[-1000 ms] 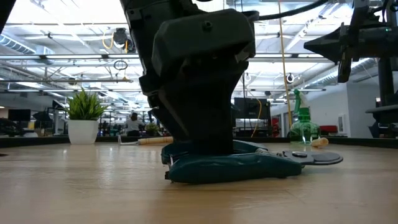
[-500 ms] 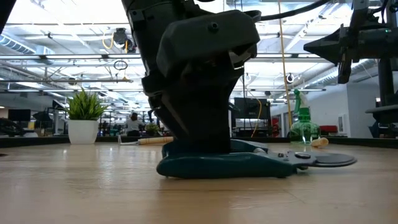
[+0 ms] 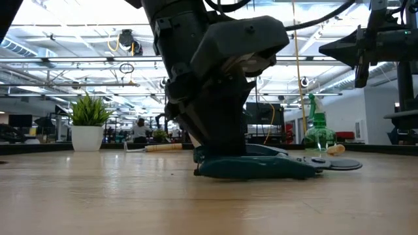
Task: Pick & Place Garden tools in Gardening bag
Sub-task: Put the green scissors into the green gardening bag
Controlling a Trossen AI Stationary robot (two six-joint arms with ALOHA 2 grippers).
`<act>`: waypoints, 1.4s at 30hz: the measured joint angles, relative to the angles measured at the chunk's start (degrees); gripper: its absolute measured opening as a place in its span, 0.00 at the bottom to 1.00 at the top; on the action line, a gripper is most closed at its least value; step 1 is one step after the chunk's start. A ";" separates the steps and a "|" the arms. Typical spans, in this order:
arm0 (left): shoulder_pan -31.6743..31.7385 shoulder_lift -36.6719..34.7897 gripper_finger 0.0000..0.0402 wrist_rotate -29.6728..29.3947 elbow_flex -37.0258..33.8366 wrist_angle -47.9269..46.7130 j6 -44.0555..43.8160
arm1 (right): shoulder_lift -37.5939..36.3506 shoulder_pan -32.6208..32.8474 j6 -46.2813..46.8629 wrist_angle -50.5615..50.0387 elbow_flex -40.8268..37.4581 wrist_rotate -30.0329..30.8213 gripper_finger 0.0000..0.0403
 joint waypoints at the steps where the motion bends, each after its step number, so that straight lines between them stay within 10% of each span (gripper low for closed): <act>1: 0.14 0.00 0.13 0.32 0.00 0.11 0.00 | 0.00 0.00 0.00 0.00 -0.01 0.00 0.00; 26: 5.01 -12.09 0.13 6.71 -0.15 -2.80 4.57 | 0.00 0.00 0.00 0.03 -0.01 0.02 0.00; 42: 7.16 -20.54 0.13 12.34 -0.01 22.10 10.98 | 0.00 0.00 0.00 0.04 0.00 0.02 0.00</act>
